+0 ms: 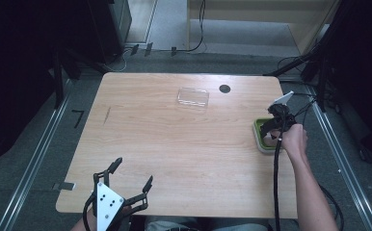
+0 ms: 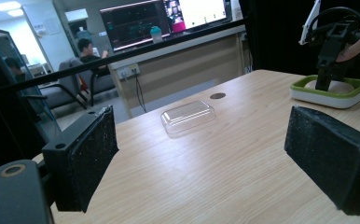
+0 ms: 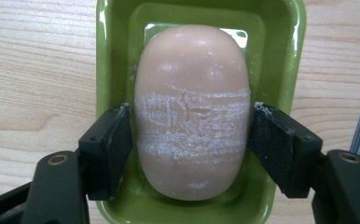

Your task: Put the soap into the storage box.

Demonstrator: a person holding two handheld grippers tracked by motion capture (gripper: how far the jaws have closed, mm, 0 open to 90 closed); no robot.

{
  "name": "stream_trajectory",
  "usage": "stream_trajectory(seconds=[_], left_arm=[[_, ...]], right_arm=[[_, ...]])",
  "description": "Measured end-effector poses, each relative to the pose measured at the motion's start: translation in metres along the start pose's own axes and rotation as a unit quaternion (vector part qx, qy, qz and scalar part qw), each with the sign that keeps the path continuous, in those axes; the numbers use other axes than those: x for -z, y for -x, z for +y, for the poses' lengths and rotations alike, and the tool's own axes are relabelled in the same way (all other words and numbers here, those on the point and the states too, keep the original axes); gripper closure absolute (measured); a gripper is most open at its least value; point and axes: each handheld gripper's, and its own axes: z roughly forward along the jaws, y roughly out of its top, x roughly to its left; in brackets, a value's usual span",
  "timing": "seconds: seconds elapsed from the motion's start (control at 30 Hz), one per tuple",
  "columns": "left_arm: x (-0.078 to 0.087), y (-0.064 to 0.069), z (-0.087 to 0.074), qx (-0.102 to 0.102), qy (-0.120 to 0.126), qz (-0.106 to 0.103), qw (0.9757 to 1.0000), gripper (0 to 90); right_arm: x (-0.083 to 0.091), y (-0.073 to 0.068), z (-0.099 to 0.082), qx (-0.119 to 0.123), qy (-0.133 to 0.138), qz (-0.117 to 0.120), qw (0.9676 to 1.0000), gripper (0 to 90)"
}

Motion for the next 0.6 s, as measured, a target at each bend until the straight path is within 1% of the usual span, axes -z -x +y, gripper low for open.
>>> stream_trajectory(seconds=[0.13,0.17,0.2,0.27,0.4,0.43,0.47,0.53,0.6], left_arm=[[-0.001,0.001,0.000,0.001,0.001,-0.001,1.0000,9.9],[-0.002,0.001,0.000,-0.001,0.001,-0.003,1.0000,9.9],[-0.002,0.001,0.000,-0.001,0.001,-0.004,1.0000,9.9],[-0.003,0.001,0.000,-0.001,0.001,-0.005,1.0000,9.9],[-0.003,0.001,0.000,-0.001,0.000,-0.006,1.0000,9.9],[-0.003,0.001,0.000,-0.001,0.000,-0.006,1.0000,9.9],[-0.003,0.001,0.000,-0.001,0.000,-0.005,1.0000,9.9],[-0.003,0.001,0.000,0.000,0.000,-0.005,1.0000,9.9],[-0.003,0.001,0.000,-0.002,-0.002,-0.005,1.0000,10.0]], right_arm=[[0.002,0.000,-0.002,0.001,0.003,0.000,1.0000,27.6],[0.003,0.000,-0.003,0.004,0.004,0.000,1.0000,26.3],[0.005,0.000,-0.005,0.003,0.005,-0.002,1.0000,24.7],[0.007,0.000,-0.007,0.002,0.005,0.000,1.0000,22.7],[0.011,0.001,-0.010,0.003,0.005,0.001,1.0000,20.4],[0.013,0.001,-0.011,0.008,0.005,0.000,1.0000,19.6],[0.016,0.001,-0.014,0.012,0.006,0.002,0.9999,16.8],[0.020,0.001,-0.016,0.015,0.002,0.005,0.9999,15.5],[0.024,0.000,-0.020,0.022,0.005,0.005,0.9997,14.2]])
